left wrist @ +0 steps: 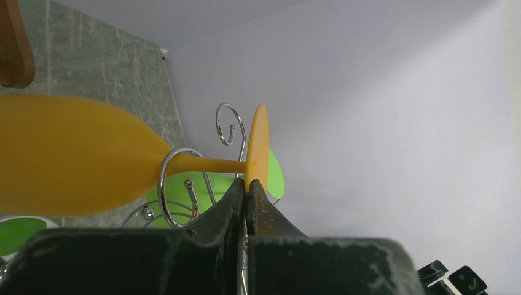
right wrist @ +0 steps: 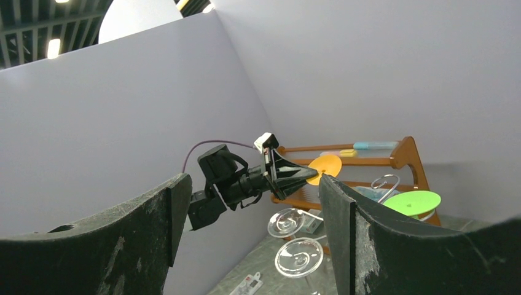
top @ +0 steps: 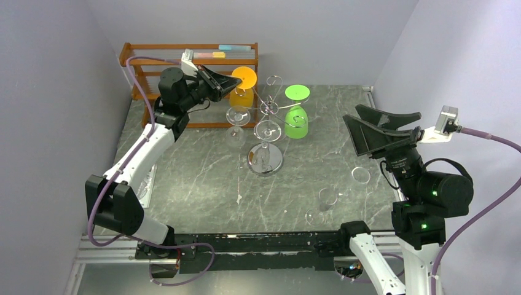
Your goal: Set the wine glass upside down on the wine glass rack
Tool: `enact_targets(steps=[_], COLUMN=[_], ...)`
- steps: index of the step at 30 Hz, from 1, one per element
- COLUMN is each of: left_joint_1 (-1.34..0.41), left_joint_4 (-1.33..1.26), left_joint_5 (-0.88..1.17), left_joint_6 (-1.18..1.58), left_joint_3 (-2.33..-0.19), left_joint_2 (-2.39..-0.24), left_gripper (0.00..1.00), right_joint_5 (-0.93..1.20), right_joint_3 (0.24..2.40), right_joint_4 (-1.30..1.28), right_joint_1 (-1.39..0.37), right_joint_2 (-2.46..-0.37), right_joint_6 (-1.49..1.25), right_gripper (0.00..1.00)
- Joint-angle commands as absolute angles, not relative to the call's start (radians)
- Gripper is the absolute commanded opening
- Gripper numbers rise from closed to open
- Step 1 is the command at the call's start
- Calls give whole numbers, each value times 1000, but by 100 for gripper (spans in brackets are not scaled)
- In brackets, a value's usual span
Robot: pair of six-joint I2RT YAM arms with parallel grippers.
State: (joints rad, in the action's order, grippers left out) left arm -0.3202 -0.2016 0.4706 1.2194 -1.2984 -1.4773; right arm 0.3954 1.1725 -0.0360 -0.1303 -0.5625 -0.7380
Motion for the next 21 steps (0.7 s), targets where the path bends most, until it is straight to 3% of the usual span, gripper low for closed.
enact_targets(steps=[1,21], left_joint_1=[-298,-290], left_joint_4=[-263,-120], left_joint_5=[488,485], left_joint_6=[1211,1089], left_joint_3=[-1289,-1242], left_joint_2=[-1439,-1395], left_gripper=[5,8], right_joint_5=[393,401], right_joint_3=[1193,1169], right_joint_4=[-58,-31], right_joint_1=[-132,-133], right_joint_2=[-554,-543], right_joint_6=[-745,-753], right_gripper=[79,79])
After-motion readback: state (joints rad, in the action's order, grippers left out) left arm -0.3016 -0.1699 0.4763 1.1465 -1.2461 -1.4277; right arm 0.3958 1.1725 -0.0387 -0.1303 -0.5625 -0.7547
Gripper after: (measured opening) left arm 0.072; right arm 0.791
